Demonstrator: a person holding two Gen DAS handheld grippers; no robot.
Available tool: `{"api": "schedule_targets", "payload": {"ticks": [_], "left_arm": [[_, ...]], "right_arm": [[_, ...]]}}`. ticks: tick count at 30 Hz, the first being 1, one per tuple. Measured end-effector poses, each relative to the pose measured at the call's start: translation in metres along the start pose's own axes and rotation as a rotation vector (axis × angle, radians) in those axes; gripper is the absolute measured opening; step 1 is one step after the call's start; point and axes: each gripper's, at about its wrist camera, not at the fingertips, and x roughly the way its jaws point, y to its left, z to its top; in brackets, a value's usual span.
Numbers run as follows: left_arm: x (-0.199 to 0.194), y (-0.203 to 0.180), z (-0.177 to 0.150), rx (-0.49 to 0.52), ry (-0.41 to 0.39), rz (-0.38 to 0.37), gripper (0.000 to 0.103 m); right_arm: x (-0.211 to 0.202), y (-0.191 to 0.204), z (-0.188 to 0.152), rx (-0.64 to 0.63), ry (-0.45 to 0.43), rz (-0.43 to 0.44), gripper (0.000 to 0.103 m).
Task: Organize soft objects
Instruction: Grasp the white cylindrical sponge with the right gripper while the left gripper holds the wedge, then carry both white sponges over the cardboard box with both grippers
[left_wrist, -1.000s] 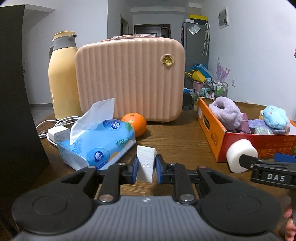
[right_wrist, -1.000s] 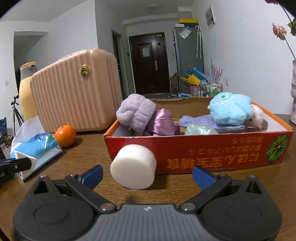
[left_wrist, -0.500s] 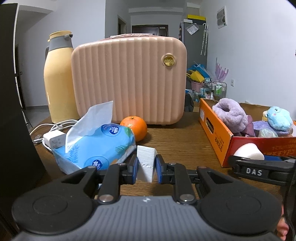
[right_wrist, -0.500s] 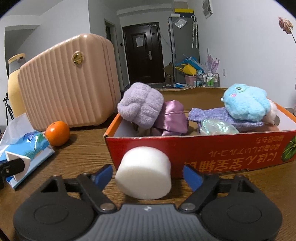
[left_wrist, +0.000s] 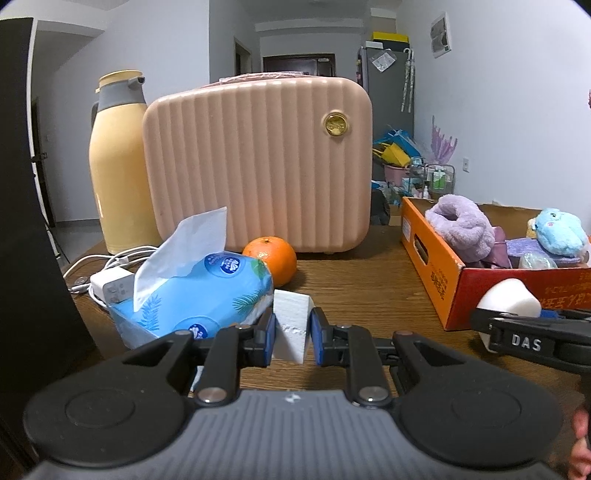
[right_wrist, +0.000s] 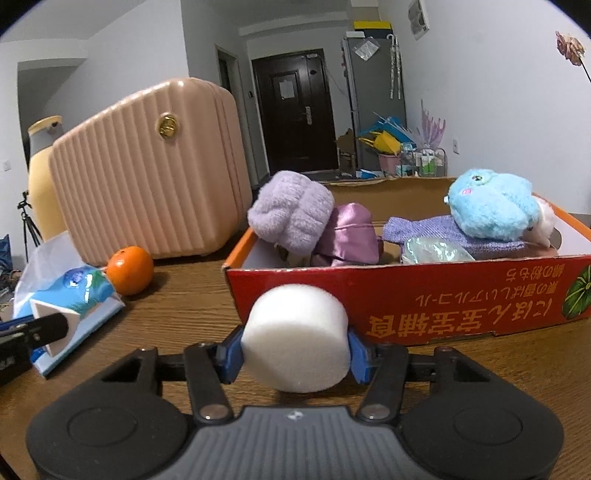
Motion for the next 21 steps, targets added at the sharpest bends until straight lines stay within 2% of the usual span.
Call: {"api": "schedule_targets", "payload": {"ticks": [5,11,21], "left_arm": [[-0.003,0.001,0.000,-0.010,-0.013,0.033,0.020],[-0.005,0.008,0.004,-0.081,-0.008,0.059,0.020],[-0.012,-0.017,0.015,-0.143,-0.035,0.046,0.020]], "right_arm": [[-0.010,0.002,0.000,-0.016,-0.031,0.031,0.055],[-0.024,0.004,0.001,-0.051,-0.081,0.061,0.055],[-0.039,-0.016,0.012,-0.047,-0.149,0.071,0.055]]}}
